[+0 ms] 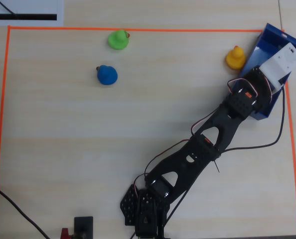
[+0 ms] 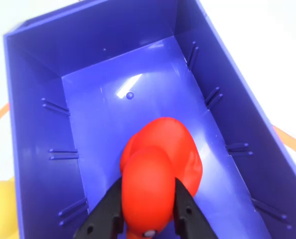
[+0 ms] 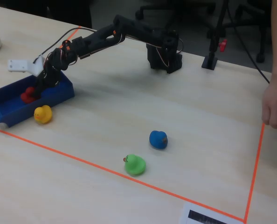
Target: Grasp red duck and put it into box.
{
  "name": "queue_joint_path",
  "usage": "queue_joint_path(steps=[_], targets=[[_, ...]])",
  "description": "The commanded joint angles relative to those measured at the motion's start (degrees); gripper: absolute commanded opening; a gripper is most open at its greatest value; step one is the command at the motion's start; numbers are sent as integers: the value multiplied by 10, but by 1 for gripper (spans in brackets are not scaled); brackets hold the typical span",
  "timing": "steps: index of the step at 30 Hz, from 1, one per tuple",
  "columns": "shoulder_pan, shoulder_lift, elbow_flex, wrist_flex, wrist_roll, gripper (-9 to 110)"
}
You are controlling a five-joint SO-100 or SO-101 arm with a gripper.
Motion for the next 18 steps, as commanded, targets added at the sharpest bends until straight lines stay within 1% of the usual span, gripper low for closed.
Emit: queue_joint_path(steps=[1, 7, 12, 13, 15, 17, 18], targets=[[4, 26, -39, 8, -10, 26], [8, 70, -47, 25, 20, 30], [8, 184, -54, 45, 107, 28], [4, 216, -55, 62, 128, 27], [-9, 287, -55, 133, 157, 13], [-37, 361, -40, 235, 164, 0], [-54, 404, -13, 289, 162, 0]])
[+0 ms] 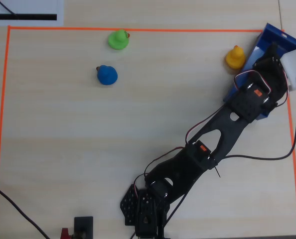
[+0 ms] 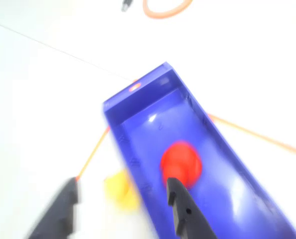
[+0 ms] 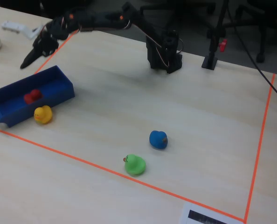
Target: Grasp red duck and put it into box.
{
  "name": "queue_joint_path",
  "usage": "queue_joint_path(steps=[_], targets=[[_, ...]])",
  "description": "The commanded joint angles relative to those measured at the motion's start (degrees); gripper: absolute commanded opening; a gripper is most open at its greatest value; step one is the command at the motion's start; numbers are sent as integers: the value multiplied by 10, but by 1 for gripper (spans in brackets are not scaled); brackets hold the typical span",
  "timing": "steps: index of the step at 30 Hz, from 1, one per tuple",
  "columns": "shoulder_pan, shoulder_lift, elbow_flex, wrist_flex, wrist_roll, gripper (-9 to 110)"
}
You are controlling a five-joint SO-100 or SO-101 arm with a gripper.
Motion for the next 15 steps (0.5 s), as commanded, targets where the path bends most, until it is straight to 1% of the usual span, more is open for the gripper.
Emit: queue_joint_path(steps=[1, 3, 5, 9, 11, 15], targets=[[-70, 219, 47, 148, -9, 0], [-124, 325, 178, 211, -28, 0], [-185, 445, 360, 231, -64, 0], [-275, 693, 757, 174, -152, 0], [-303, 800, 897, 169, -178, 0], [-348, 994, 1107, 185, -217, 0]])
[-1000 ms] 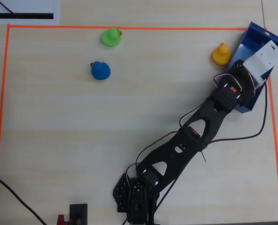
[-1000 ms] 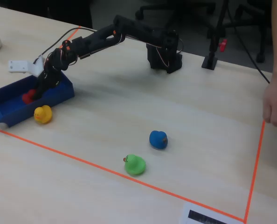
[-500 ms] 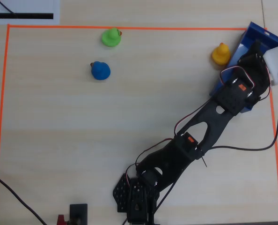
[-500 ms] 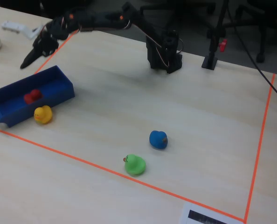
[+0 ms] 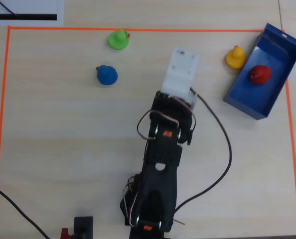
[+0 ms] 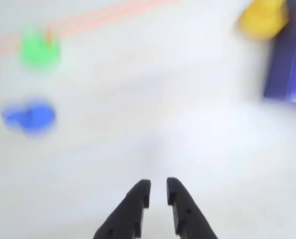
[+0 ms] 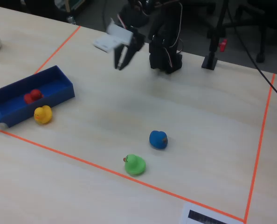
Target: Grasp red duck and put it into box.
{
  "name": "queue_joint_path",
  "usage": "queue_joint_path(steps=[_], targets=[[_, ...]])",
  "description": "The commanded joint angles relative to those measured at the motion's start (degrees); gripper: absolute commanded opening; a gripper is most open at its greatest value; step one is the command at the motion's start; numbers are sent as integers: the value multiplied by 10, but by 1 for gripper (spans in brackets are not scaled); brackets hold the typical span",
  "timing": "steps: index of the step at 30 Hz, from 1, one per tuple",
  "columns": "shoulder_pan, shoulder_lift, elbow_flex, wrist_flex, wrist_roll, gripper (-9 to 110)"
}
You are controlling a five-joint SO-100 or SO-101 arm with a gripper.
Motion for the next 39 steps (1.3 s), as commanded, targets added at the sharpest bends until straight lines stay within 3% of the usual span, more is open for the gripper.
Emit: queue_joint_path(steps=[1, 5, 13, 27, 39], targets=[[-40, 282, 367, 9, -28, 0], [-79, 414, 462, 69, -47, 0], [-102, 523, 539, 137, -66, 0], [-172, 539, 599, 109, -54, 0], [-150, 539, 599, 109, -56, 1]])
